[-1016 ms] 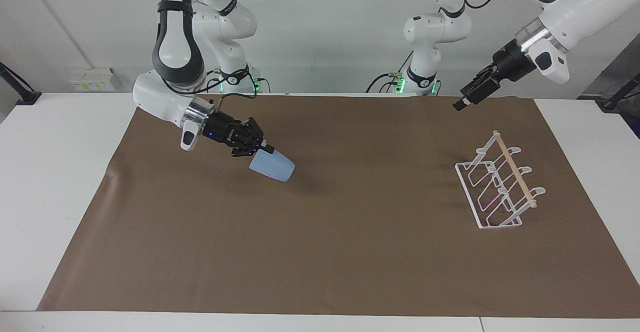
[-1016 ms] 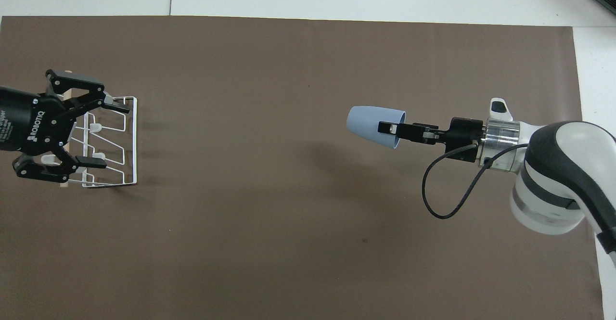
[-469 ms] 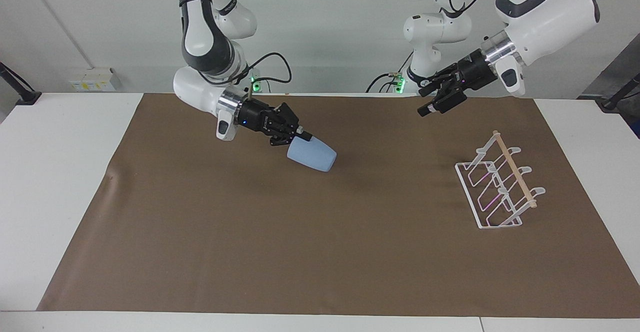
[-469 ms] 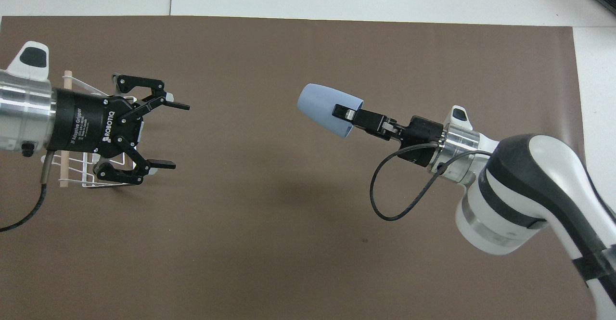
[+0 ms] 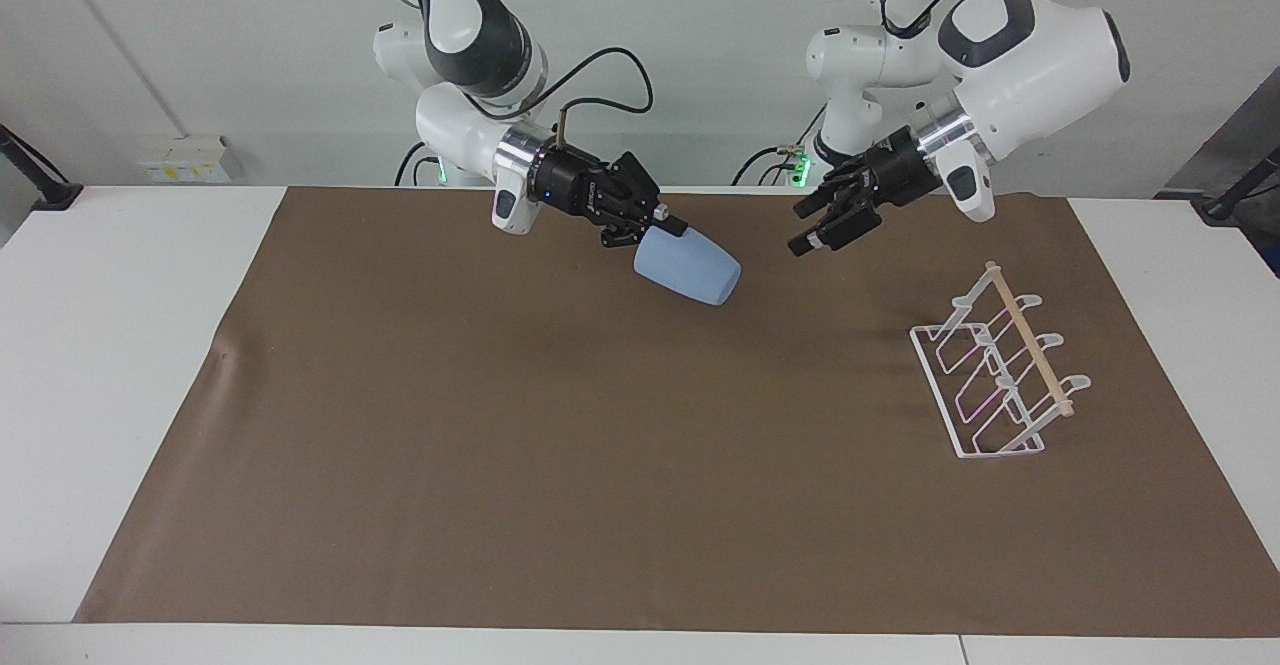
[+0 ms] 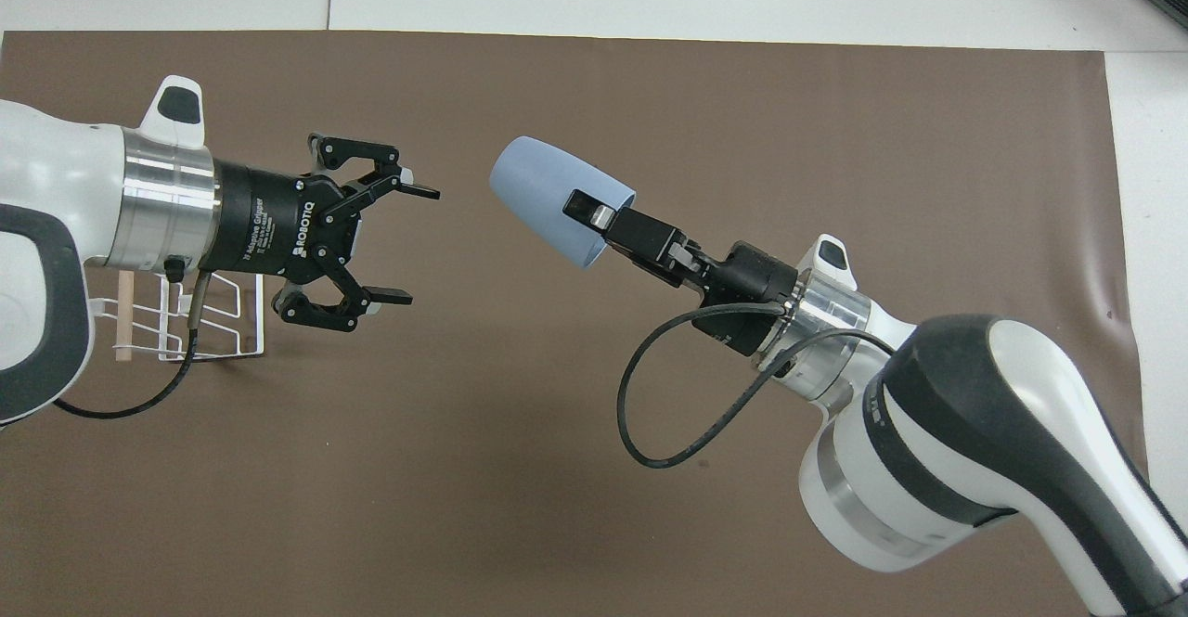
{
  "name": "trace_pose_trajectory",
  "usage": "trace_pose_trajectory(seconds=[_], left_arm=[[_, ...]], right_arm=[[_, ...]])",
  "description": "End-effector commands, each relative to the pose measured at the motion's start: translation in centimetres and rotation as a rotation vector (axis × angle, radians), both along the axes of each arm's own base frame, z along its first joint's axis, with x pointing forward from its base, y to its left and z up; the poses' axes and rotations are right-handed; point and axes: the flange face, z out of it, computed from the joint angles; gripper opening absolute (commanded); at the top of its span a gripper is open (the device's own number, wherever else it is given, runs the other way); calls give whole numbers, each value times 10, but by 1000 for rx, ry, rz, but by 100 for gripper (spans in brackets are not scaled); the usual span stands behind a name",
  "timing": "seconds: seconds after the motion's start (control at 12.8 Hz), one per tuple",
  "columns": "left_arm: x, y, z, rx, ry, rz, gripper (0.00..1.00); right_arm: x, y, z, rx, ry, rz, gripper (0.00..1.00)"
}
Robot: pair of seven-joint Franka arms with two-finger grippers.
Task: Hang cup on cup holder
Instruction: 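Carry the cup toward the left gripper while the left gripper approaches it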
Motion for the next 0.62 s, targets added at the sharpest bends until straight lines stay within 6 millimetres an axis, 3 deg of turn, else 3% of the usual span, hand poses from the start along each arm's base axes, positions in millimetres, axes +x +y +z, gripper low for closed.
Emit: trace_pose_trajectory(seconds=[0.0,0.23,0.31,0.55], left_arm=[[24,-3,10,-32,-73,-41,100],[49,11,25,-59,-108,-34,100],[49,1,38,-61,-138,-64,100],[52,-25,44,-49,-166,-132,100]], right_arm=[[-16,8,19,44,-3,-39,0],[-18,9,19,44,4,-47,0],[-21,16,19,45,7,-36,0],[-29,26,16,23,24,-26,0]])
